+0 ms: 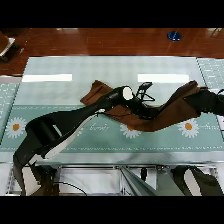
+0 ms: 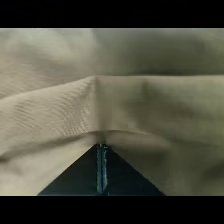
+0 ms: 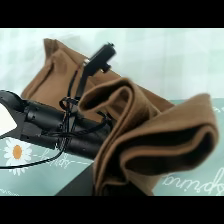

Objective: Fold the shirts.

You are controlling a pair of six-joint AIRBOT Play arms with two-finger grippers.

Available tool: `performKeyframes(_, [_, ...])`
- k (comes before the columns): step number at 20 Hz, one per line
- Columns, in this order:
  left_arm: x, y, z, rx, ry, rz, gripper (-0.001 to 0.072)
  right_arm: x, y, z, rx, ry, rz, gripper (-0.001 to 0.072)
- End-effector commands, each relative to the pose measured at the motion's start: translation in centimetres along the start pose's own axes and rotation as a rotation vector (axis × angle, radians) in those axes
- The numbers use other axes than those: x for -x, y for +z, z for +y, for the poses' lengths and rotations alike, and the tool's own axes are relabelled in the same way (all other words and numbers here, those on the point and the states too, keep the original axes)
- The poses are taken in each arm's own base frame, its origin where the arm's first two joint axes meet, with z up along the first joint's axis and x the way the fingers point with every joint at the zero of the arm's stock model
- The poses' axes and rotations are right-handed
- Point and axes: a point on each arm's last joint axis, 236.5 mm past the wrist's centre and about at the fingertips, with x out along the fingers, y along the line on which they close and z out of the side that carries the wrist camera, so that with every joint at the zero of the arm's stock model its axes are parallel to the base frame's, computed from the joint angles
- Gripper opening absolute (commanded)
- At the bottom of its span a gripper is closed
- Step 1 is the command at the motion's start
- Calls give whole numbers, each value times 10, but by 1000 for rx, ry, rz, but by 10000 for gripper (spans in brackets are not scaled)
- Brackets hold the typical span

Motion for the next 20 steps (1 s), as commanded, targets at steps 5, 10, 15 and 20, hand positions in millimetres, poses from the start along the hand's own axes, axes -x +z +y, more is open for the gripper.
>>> performKeyframes(5, [159,49,109,102,194,-91,17,-16,6,14,-44,80,21,28])
performKeyframes(10, [345,0,195,292,403,-431,17,-99,15,62,19,190,131,28])
performKeyframes(15, [404,-95,196,363,487,-717,17,-218,14,131,68,282,268,28])
performKeyframes(20, [383,-133,181,374,430,-783,17,-307,-18,157,75,311,391,28])
